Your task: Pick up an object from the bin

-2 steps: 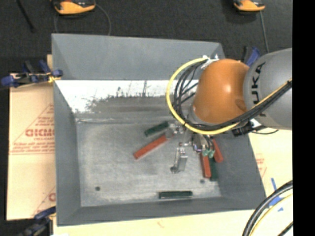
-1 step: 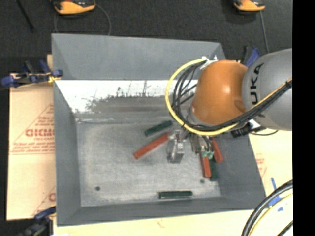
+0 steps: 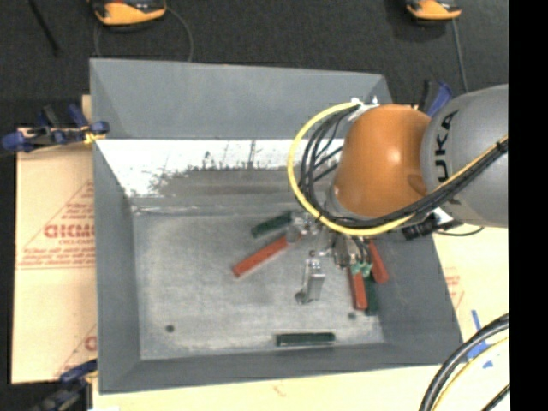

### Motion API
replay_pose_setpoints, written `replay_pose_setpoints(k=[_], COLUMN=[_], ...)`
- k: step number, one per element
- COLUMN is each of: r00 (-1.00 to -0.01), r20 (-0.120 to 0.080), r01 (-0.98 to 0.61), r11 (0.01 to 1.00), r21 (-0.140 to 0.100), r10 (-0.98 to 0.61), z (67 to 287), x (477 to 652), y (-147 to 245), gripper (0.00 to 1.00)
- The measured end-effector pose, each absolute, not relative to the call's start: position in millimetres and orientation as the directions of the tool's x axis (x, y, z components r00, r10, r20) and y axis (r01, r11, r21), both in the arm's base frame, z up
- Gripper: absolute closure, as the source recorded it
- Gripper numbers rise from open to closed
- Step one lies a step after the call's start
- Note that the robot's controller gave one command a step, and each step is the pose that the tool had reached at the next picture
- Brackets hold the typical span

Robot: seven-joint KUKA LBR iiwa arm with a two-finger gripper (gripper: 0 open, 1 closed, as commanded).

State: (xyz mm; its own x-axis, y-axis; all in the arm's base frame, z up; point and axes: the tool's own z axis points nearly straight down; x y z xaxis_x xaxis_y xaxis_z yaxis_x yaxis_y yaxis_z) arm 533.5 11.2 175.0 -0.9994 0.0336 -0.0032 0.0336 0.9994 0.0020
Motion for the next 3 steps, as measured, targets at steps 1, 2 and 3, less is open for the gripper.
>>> replay_pose_setpoints(k=[1,2,3], r00=[-0.992,-0.999,-0.997], r20=[0.002,-0.008,-0.011], r01=[-0.127,-0.034,-0.071], r11=[0.992,0.999,0.998], r21=[-0.001,0.001,-0.001], r10=[-0.127,-0.034,-0.071], z=[127,110,71], x=[511.4,584.2,599.8], y=[10,13,11], gripper=[0.00,0.00,0.00])
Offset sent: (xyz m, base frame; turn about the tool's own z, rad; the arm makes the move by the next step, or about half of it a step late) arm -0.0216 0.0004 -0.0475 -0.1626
